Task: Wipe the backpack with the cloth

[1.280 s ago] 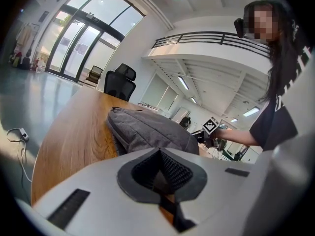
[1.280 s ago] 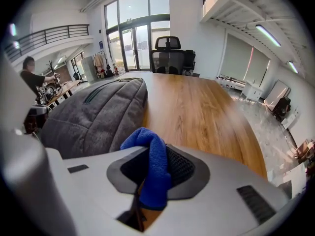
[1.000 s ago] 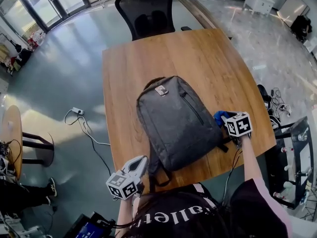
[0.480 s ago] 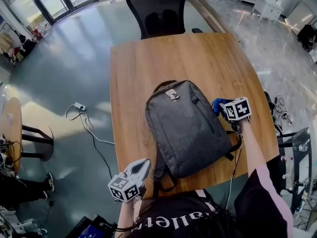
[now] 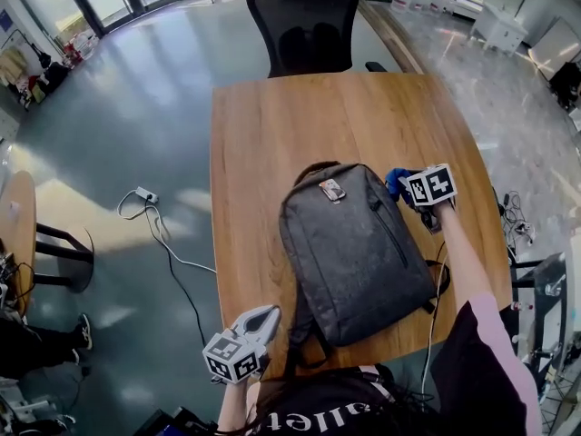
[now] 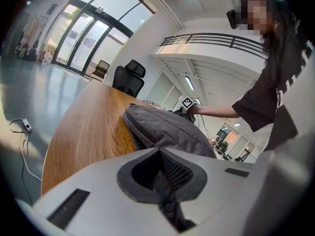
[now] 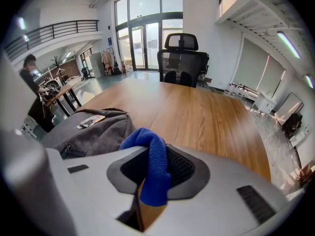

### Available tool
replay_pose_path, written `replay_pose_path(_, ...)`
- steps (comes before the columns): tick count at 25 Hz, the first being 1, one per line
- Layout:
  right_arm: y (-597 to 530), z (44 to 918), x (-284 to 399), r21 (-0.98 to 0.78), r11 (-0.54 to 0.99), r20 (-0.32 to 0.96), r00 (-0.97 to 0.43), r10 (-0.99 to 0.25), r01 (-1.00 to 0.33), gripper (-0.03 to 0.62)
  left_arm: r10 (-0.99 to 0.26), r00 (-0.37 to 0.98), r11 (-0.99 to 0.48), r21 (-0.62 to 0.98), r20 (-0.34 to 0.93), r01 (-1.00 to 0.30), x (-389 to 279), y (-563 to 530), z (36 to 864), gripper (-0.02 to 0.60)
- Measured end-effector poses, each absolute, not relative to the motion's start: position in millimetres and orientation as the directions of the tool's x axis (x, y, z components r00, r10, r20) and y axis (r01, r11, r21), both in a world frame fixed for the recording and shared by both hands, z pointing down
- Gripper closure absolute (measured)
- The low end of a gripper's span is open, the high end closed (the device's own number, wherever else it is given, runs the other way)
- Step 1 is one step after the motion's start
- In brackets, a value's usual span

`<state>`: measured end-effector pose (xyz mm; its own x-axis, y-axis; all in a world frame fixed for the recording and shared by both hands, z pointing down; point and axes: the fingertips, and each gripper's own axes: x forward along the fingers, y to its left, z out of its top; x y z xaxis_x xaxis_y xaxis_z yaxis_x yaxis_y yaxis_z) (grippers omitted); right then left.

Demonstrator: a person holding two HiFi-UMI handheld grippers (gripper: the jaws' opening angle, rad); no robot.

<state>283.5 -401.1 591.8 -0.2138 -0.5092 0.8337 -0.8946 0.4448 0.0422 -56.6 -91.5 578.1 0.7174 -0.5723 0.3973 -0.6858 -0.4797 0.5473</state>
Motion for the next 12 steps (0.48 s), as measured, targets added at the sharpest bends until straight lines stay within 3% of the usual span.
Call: replay_pose_path(12,-465,581,247,0.116,0.492,0.842,-0.177,-0.510,-0.863,0.499,-0.570,0.718,-0.452,0.577,0.399,-0.680,-70,-99,597,0.581)
